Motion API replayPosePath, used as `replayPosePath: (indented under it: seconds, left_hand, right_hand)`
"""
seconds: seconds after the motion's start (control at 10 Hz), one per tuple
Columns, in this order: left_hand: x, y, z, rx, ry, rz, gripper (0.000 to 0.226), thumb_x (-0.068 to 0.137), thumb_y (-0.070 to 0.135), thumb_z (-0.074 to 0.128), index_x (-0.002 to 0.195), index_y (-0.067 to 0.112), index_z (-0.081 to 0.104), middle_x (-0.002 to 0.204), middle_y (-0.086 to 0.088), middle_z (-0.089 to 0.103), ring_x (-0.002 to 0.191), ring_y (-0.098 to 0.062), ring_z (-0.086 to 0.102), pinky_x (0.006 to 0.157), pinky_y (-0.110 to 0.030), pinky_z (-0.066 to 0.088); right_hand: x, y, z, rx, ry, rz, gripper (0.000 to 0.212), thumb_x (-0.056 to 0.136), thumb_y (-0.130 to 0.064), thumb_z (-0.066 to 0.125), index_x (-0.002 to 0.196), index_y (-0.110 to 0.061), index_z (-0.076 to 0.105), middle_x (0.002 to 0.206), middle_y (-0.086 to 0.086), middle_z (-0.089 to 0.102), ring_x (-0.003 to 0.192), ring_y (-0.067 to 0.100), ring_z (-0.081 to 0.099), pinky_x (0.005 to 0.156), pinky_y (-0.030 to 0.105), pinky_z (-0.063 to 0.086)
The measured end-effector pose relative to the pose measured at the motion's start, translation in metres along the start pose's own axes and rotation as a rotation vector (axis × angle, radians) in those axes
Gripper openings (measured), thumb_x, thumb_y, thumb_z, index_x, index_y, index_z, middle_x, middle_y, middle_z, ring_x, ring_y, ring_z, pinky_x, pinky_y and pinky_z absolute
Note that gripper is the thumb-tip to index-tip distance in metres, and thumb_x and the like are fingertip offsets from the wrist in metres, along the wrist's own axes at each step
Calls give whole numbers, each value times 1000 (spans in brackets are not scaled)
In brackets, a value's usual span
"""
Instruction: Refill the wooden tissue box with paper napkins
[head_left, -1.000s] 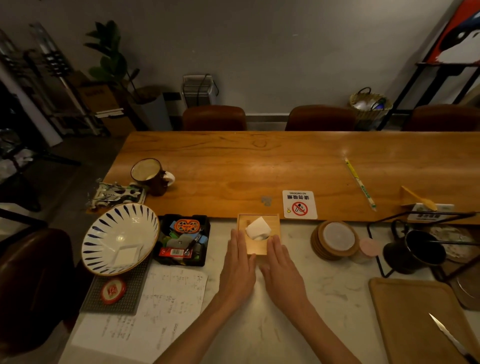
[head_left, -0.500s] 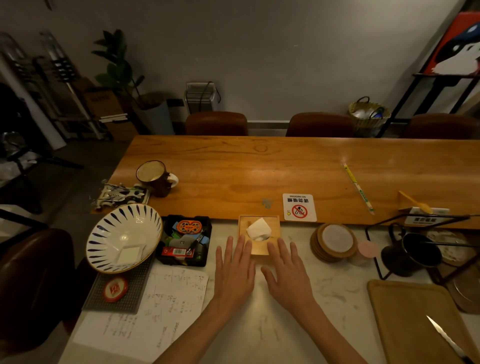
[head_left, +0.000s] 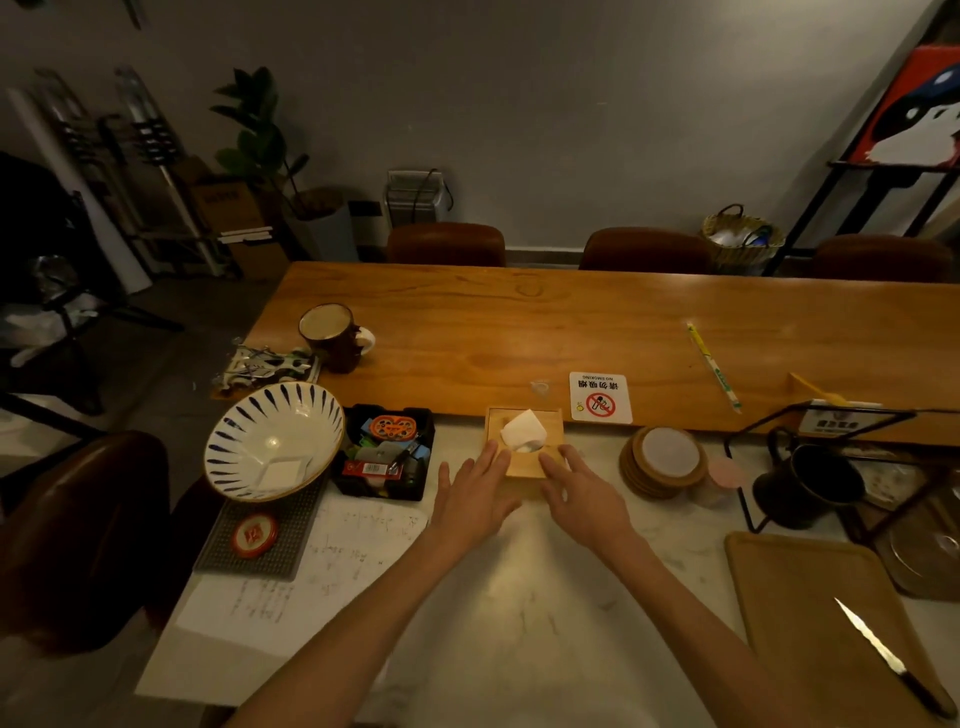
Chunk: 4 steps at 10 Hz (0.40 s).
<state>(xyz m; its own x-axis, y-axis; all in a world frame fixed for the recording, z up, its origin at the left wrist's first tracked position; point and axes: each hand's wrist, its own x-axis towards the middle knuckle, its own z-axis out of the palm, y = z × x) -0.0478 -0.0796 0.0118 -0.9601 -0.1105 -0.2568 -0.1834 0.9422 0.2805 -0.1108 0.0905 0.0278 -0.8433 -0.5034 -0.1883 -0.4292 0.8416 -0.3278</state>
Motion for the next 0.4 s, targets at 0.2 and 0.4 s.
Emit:
replayPosePath:
  seconds: [0.2, 0.4]
  left_hand:
    - [4, 10, -50, -174, -154, 41, 57, 94, 50, 53, 140, 17, 44, 154, -7, 36, 128, -28, 49, 106, -44, 37]
    - [5, -8, -111, -148, -363, 6, 57, 96, 49, 51, 144, 19, 42, 147, -6, 46, 128, -25, 48, 104, -39, 40]
  right_hand:
    - [9, -9, -27, -95, -269, -99, 37, 101, -37, 38, 132, -20, 46, 153, 9, 29, 140, 34, 24, 103, 50, 43]
    - [13, -9, -79, 248, -478, 198, 58, 98, -52, 37, 142, -16, 45, 148, 8, 44, 134, 30, 42, 106, 46, 38]
